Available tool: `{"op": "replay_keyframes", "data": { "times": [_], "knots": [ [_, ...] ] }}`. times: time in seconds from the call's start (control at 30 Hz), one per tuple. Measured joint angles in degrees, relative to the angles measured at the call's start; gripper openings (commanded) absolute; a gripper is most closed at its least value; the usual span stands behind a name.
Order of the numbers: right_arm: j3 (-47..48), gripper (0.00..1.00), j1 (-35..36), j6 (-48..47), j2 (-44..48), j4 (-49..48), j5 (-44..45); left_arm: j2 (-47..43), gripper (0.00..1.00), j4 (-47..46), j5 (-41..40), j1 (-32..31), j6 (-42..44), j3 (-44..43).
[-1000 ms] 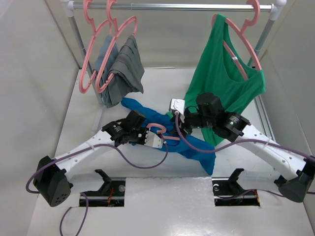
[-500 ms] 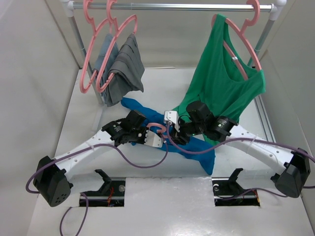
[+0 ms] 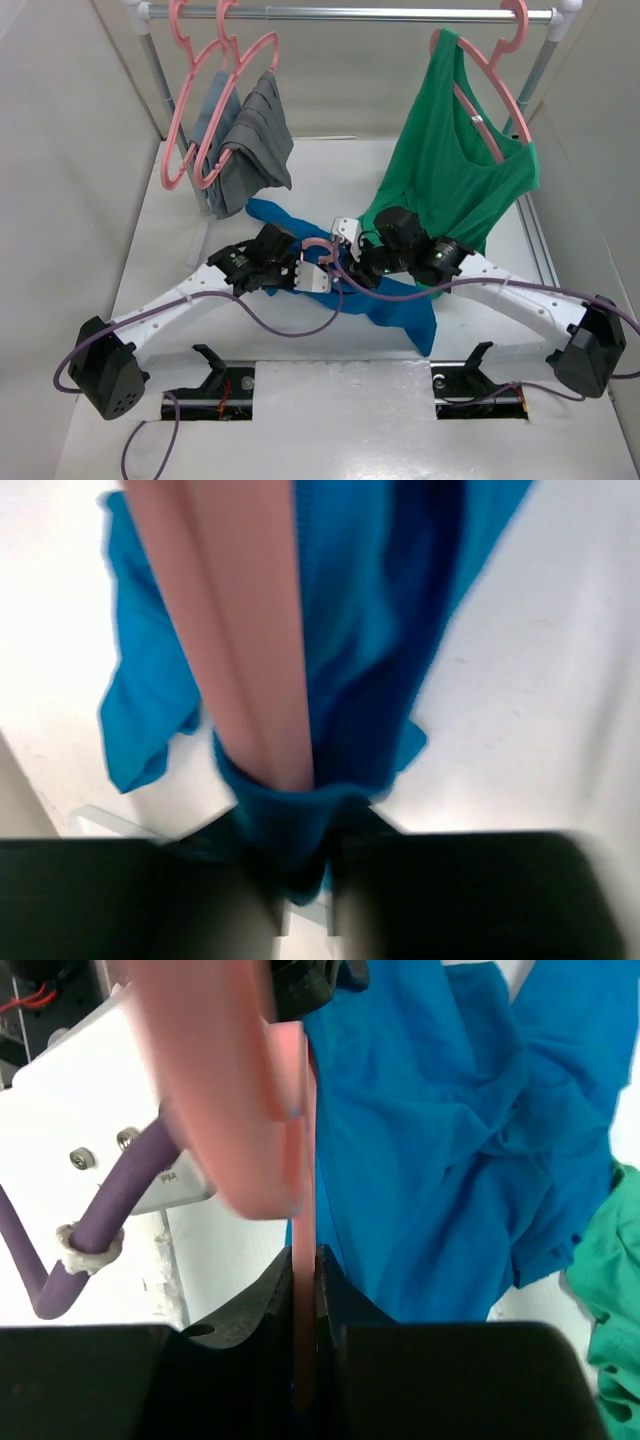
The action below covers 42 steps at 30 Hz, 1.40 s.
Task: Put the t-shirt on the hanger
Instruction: Place tshirt on hanger, then hang the hanger with tshirt onto the clothesline
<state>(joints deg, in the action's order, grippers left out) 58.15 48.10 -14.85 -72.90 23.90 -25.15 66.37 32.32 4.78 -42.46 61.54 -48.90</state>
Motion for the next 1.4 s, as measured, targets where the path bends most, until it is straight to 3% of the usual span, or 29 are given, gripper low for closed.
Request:
{"op": "replay_keyframes", "data": {
  "times": [0.07, 0.1, 0.13, 0.17, 0.37, 0.63, 1.03, 1.2, 1.4],
  "knots": [
    [-0.22, 0.0, 0.0, 0.9, 1.11, -0.26, 0.87, -0.35, 0.38, -1.9, 0.31, 0.98, -0.83, 0.02],
    [-0.72, 0.0, -0.11, 1.66, 2.34, -0.37, 1.44, -0.81, 0.57, -3.19, 0.46, 1.79, -1.22, 0.17],
    [-1.38, 0.0, -0.22, 2.29, 4.0, -0.33, 2.14, -1.77, 0.86, -4.76, 0.59, 2.93, -2.01, 0.57],
    [-2.34, 0.0, -0.63, 2.78, 6.05, -0.33, 2.27, -3.02, 1.0, -6.29, 0.39, 4.26, -2.8, 0.96],
    [-6.62, 0.0, -4.59, 6.03, 17.44, 1.38, 2.99, -10.67, 1.0, -16.68, -0.57, 7.06, -11.54, 1.77],
    [-1.38, 0.0, -7.26, 8.22, 19.58, 12.13, 9.35, -11.74, 1.0, -22.32, -0.76, 7.06, -23.28, 2.32],
    [43.78, 0.0, -7.93, 9.18, 7.8, 33.51, 30.4, -13.35, 1.0, -23.91, 4.52, 7.06, -36.2, -3.98],
    [60.43, 0.0, -8.94, 8.0, 0.22, 38.07, 37.44, -14.86, 1.0, -23.93, 6.6, 7.06, -36.72, -3.98],
    [76.06, 0.0, -15.98, 5.16, -8.83, 38.21, 39.39, -14.78, 1.0, -23.85, 6.67, 7.06, -37.09, -3.98]
  ]
}}
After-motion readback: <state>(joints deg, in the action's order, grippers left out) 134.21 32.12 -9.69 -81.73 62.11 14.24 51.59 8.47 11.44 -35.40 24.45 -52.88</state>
